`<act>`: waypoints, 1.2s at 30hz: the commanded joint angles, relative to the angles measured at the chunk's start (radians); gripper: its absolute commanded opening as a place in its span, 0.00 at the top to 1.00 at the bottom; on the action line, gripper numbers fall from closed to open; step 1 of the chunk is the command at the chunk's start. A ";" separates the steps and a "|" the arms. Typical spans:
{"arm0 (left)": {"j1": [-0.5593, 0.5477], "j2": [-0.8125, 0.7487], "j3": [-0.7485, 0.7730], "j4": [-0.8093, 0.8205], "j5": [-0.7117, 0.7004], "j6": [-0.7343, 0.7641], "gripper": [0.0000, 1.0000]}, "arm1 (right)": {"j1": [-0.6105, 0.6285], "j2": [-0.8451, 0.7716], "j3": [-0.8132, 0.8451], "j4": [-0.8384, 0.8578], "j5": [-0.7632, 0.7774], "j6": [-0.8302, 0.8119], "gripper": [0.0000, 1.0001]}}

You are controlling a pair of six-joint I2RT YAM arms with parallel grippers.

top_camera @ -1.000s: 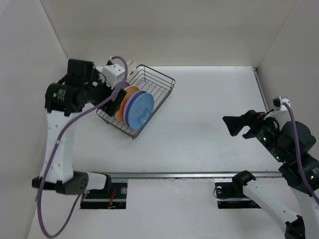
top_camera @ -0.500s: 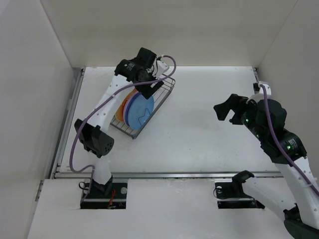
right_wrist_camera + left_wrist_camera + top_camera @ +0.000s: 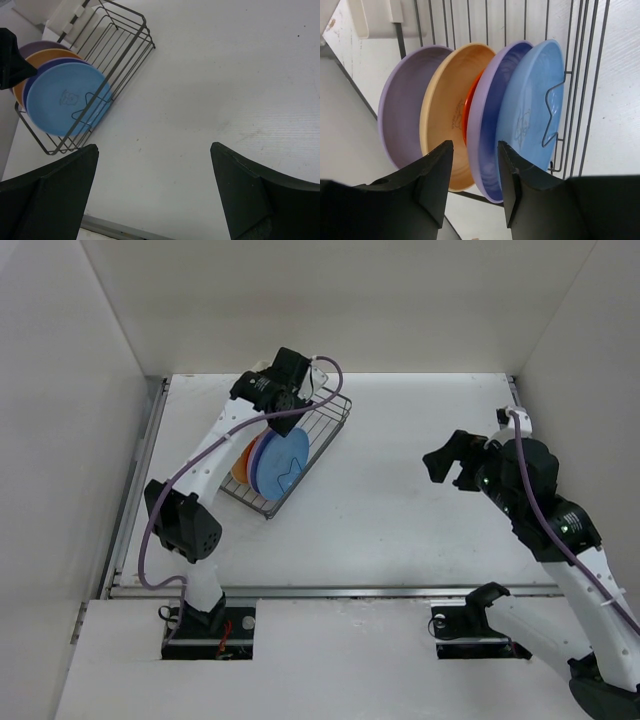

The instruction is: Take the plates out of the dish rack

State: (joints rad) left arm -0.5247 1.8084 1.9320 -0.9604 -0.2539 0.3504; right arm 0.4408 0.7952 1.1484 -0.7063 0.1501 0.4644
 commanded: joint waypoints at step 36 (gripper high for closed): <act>-0.028 0.029 -0.102 -0.030 0.007 -0.108 0.84 | 0.003 -0.056 -0.035 0.004 0.017 0.017 0.00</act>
State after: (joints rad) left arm -0.5442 1.8469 1.8393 -0.9691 -0.2340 0.2596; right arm 0.4408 0.7506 1.1130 -0.7181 0.1509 0.4725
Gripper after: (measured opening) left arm 0.186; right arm 0.996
